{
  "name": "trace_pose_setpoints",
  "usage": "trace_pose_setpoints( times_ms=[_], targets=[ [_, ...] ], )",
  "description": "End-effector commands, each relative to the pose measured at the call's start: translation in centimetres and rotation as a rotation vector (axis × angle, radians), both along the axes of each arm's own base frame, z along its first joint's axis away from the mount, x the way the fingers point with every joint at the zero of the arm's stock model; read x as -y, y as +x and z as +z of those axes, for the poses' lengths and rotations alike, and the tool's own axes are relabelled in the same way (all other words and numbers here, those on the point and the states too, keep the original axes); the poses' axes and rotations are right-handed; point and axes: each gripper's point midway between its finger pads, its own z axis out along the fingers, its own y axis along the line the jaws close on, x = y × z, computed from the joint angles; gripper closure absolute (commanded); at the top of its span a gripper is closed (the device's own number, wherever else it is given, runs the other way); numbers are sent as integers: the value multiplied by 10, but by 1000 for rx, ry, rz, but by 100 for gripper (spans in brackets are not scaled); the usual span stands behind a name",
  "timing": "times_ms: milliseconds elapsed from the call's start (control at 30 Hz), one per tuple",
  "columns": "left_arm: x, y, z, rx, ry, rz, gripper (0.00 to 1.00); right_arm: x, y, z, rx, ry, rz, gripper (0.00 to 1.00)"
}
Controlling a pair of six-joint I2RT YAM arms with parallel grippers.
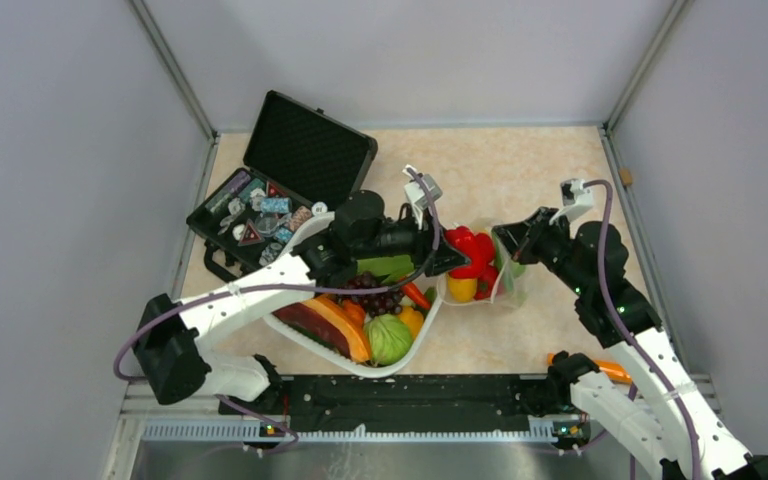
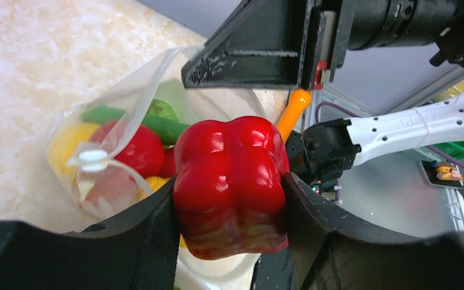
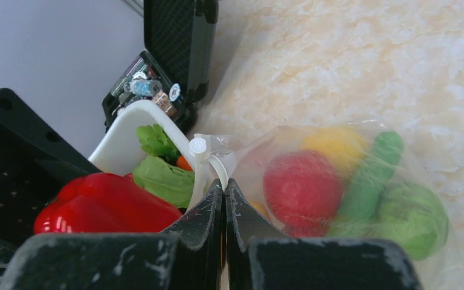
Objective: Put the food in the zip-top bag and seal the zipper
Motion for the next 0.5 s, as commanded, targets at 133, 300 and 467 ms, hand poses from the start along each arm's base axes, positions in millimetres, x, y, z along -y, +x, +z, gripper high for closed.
trace_pose_setpoints(
  times_ms=[133, 300, 467],
  targets=[
    [38, 28, -6, 7, 46, 73, 73, -14, -4, 39, 108, 105, 65, 100],
    [41, 38, -23, 54, 136, 185, 64, -18, -10, 58, 149, 161, 93, 100],
    [46, 46, -34, 38, 206, 215, 39, -15, -8, 58, 146, 159, 75, 100]
  ],
)
